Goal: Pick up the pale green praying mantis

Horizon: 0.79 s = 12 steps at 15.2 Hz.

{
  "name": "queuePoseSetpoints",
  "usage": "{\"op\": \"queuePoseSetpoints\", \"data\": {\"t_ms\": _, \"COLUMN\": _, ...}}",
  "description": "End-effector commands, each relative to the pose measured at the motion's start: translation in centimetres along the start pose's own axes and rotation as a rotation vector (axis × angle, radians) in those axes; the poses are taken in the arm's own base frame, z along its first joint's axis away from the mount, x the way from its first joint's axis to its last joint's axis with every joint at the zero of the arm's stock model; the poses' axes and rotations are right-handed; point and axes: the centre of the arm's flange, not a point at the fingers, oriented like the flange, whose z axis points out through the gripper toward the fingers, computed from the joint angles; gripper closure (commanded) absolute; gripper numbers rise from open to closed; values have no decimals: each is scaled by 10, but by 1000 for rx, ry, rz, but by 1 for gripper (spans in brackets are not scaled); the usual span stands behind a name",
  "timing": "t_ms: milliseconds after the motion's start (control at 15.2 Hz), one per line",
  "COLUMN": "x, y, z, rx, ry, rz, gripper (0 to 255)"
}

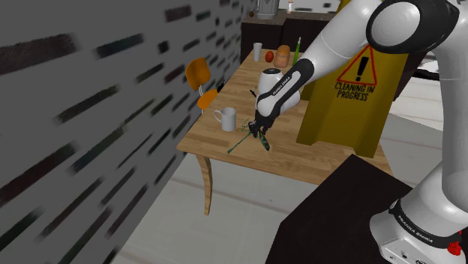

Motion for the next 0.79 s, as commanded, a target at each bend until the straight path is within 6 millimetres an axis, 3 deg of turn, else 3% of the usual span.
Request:
{"op": "queuePoseSetpoints", "data": {"t_ms": 0, "x": 0, "y": 0, "z": 1, "rx": 0, "ry": -1, "rz": -1, "gripper": 255}}
{"op": "queuePoseSetpoints", "data": {"t_ms": 264, "x": 0, "y": 0, "z": 1, "rx": 0, "ry": -1, "rz": -1, "gripper": 255}}
{"op": "queuePoseSetpoints", "data": {"t_ms": 726, "x": 2, "y": 0, "z": -36, "rx": 0, "ry": -1, "rz": -1, "gripper": 255}}
